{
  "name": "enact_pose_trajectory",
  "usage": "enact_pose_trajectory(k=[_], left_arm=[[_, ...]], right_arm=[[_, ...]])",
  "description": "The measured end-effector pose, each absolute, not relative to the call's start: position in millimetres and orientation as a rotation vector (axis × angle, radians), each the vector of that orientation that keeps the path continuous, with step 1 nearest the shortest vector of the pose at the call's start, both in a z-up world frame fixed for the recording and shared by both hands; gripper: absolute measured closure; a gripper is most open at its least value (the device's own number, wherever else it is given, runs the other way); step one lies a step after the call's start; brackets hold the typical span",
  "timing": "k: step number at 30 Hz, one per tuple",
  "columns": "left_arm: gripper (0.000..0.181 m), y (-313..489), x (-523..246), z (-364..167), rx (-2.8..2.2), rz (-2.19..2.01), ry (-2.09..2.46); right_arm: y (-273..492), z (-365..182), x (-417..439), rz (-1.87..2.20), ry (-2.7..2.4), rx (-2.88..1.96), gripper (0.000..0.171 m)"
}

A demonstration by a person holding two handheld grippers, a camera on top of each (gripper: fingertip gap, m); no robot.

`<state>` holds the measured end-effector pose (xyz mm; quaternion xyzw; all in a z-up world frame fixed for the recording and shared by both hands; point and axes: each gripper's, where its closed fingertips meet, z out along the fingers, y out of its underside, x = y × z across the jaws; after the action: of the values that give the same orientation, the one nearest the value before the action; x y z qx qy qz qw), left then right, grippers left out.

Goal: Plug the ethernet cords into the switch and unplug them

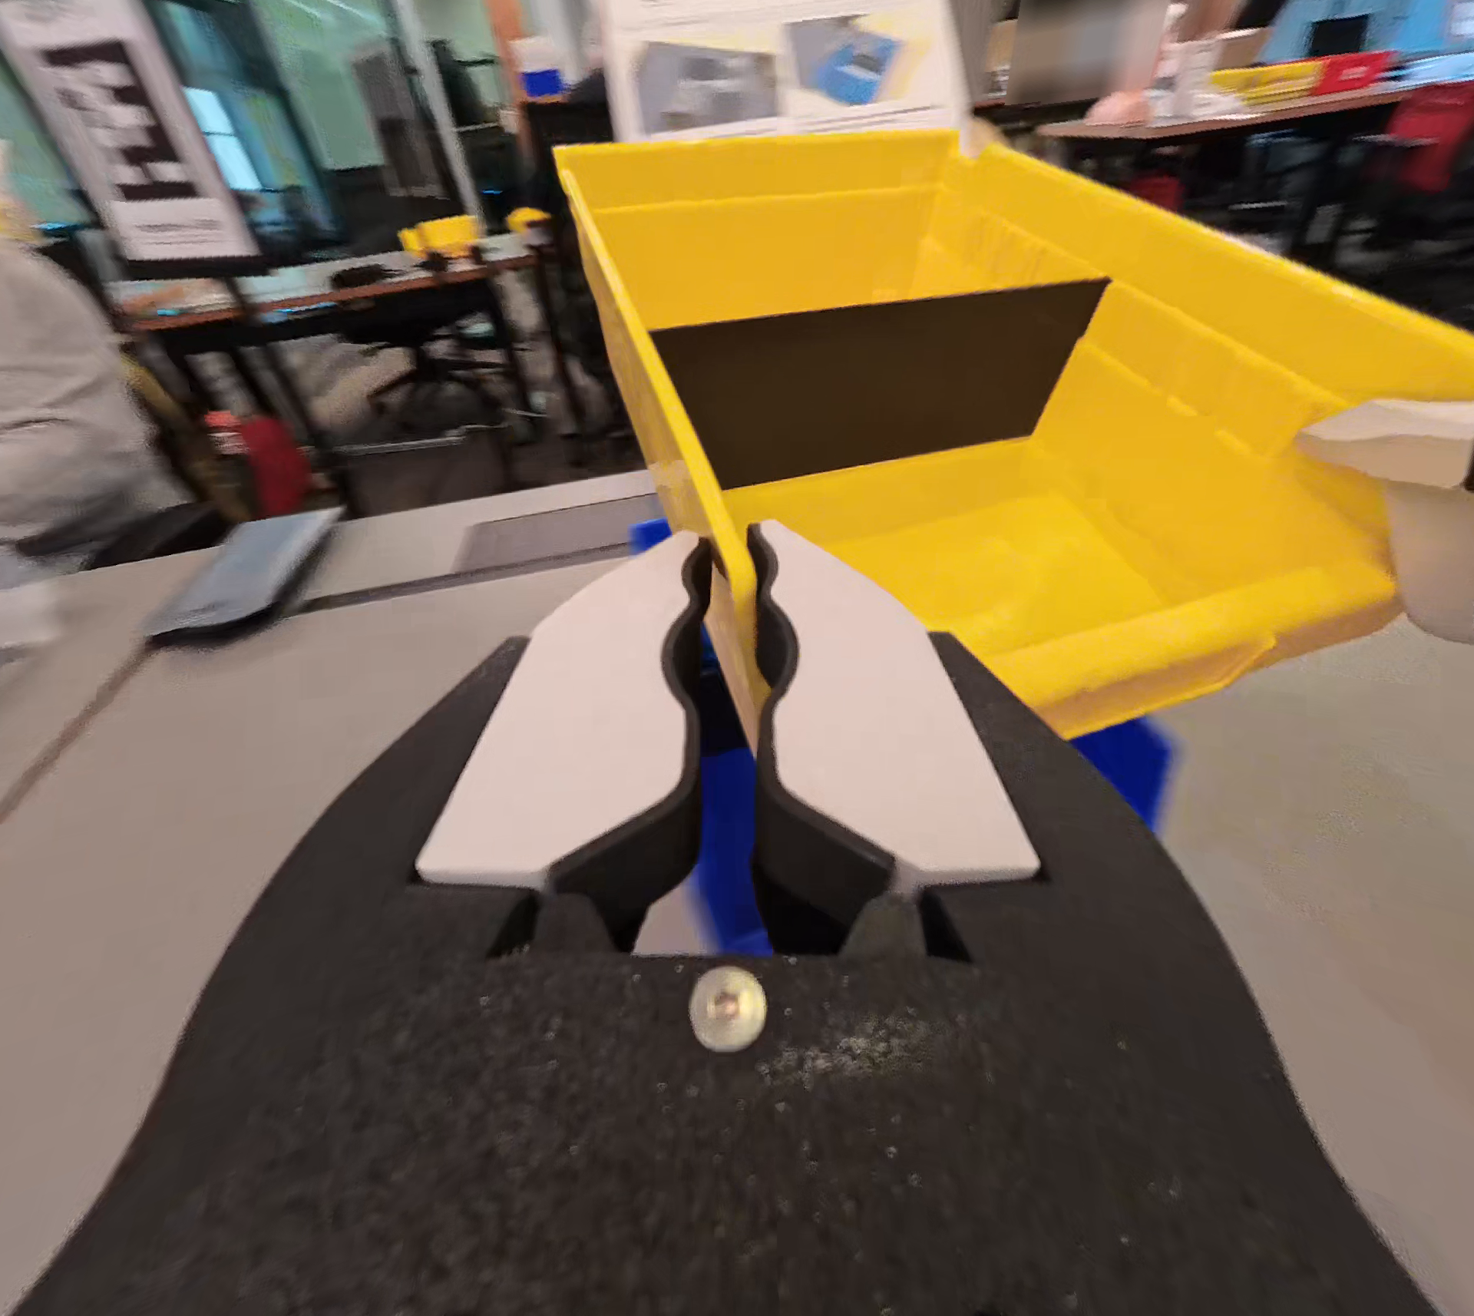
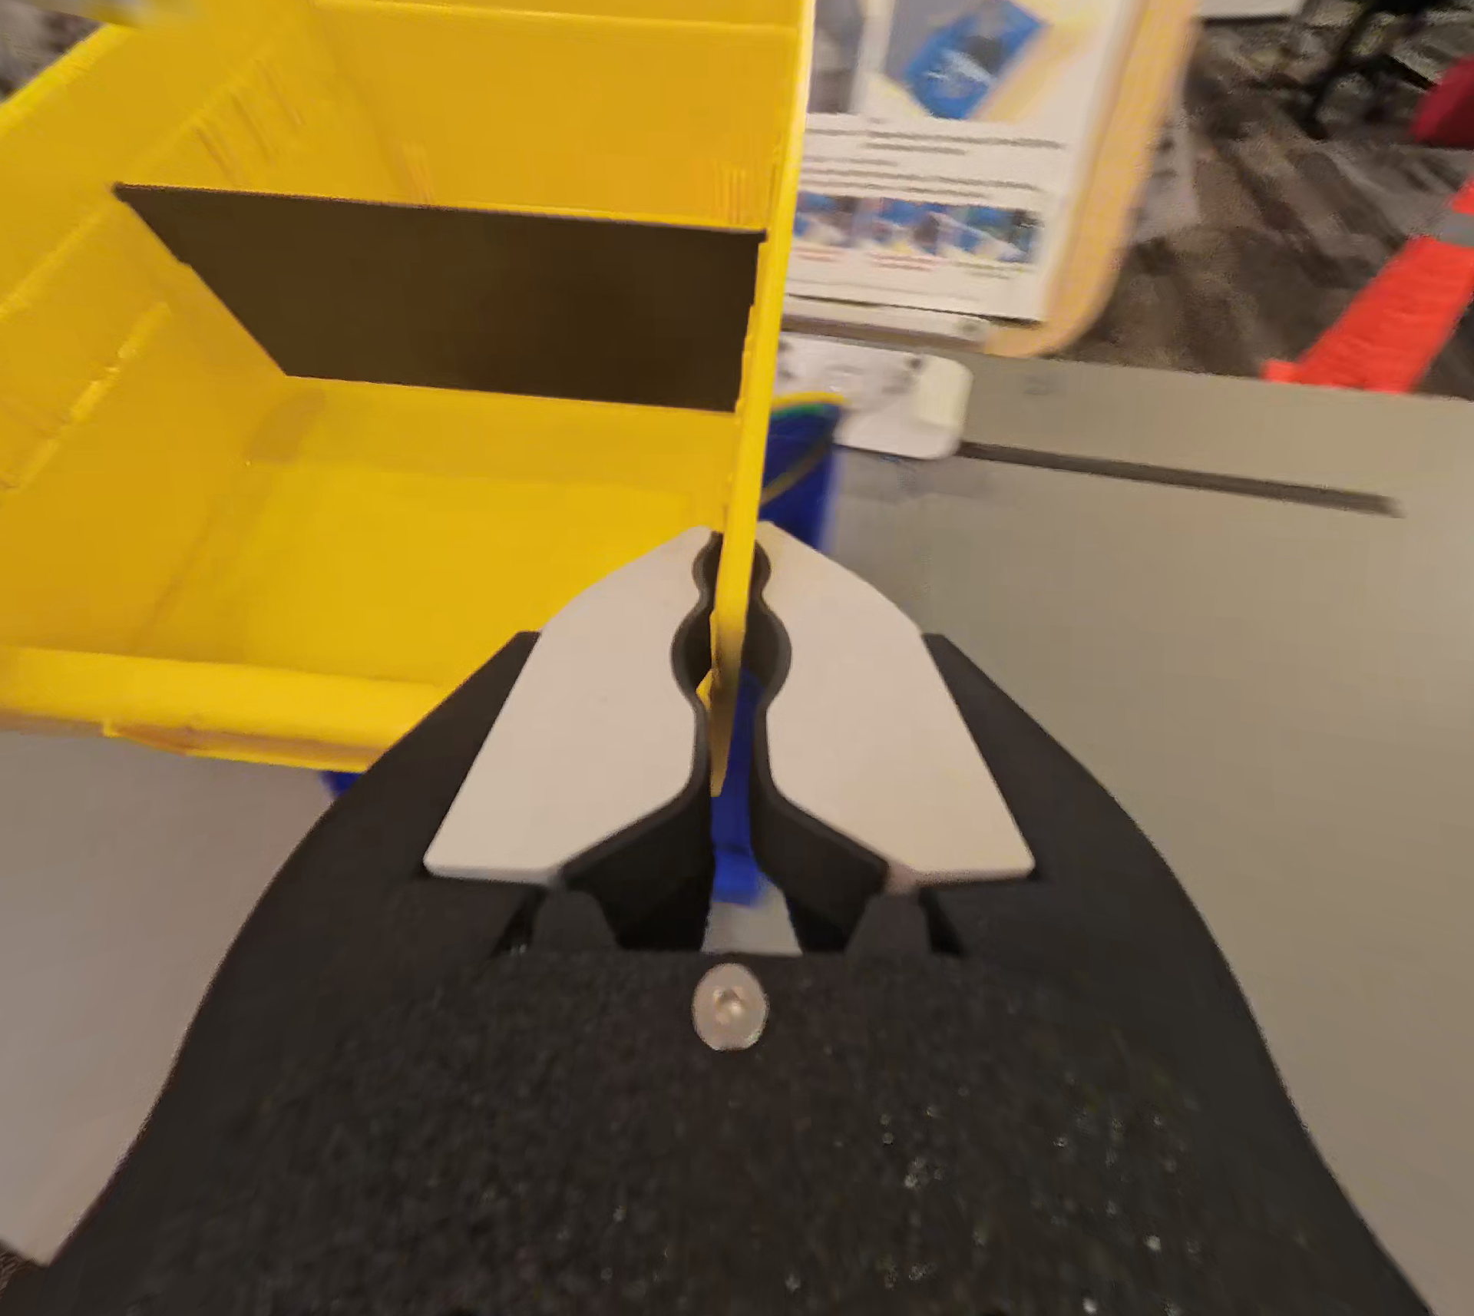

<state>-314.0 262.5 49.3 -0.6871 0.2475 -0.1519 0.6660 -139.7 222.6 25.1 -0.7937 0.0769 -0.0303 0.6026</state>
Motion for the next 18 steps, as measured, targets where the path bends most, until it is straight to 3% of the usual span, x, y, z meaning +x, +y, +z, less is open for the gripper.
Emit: enact_pose_trajectory(k=[9,15,18], left_arm=[[0.172,203.3,-30.4,-11.4,-1.568,-0.548,0.792],[0.173,187.0,28.6,-94.8,-1.708,-0.503,0.901],[0.169,182.6,33.3,-115.1,-1.757,-0.604,0.893]], right_arm=[[124.7,-35.2,136.0,-0.243,0.500,-1.994,0.168],[97.1,-117.0,197.3,-0.283,0.464,-2.138,0.167],[99.6,-128.1,203.0,-0.214,0.472,-2.091,0.167]])
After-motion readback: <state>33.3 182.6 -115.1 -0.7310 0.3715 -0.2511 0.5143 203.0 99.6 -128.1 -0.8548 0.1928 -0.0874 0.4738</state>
